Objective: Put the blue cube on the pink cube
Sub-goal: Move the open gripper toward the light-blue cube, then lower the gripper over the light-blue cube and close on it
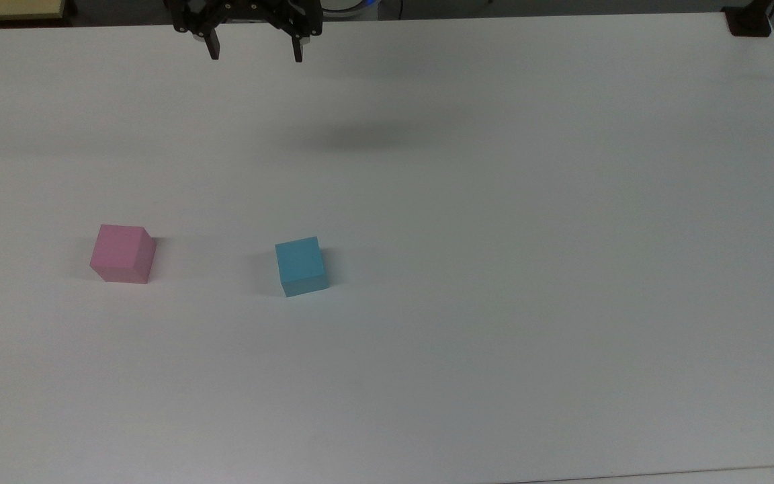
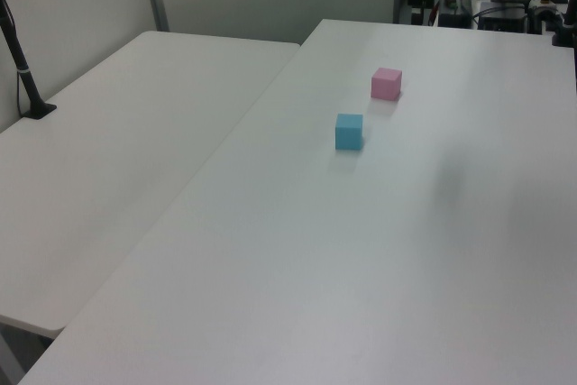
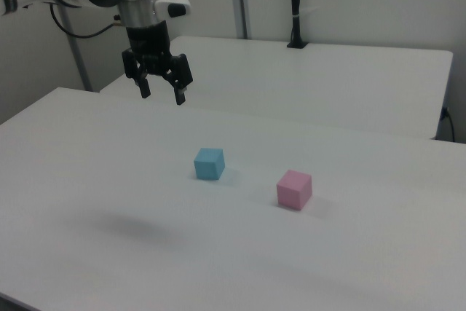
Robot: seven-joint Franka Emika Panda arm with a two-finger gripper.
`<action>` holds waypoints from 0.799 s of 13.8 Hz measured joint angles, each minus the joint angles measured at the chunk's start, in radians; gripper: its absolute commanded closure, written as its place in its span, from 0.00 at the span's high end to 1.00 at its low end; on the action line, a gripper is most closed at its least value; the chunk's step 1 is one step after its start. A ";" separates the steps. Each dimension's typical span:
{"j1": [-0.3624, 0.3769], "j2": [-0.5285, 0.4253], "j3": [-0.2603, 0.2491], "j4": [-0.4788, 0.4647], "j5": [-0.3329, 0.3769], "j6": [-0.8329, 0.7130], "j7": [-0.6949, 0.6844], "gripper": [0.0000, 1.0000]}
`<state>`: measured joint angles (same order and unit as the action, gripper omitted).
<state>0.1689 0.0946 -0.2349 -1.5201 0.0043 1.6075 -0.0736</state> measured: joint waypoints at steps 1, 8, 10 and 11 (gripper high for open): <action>0.000 0.000 0.000 0.000 0.000 0.000 0.000 1.00; 0.007 0.093 0.015 -0.014 0.000 0.127 -0.003 1.00; 0.007 0.168 0.020 -0.015 0.000 0.215 -0.007 1.00; 0.009 0.213 0.026 -0.015 0.000 0.262 -0.025 1.00</action>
<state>0.1776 0.3076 -0.2087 -1.5350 0.0046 1.8698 -0.0987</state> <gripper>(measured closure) 0.000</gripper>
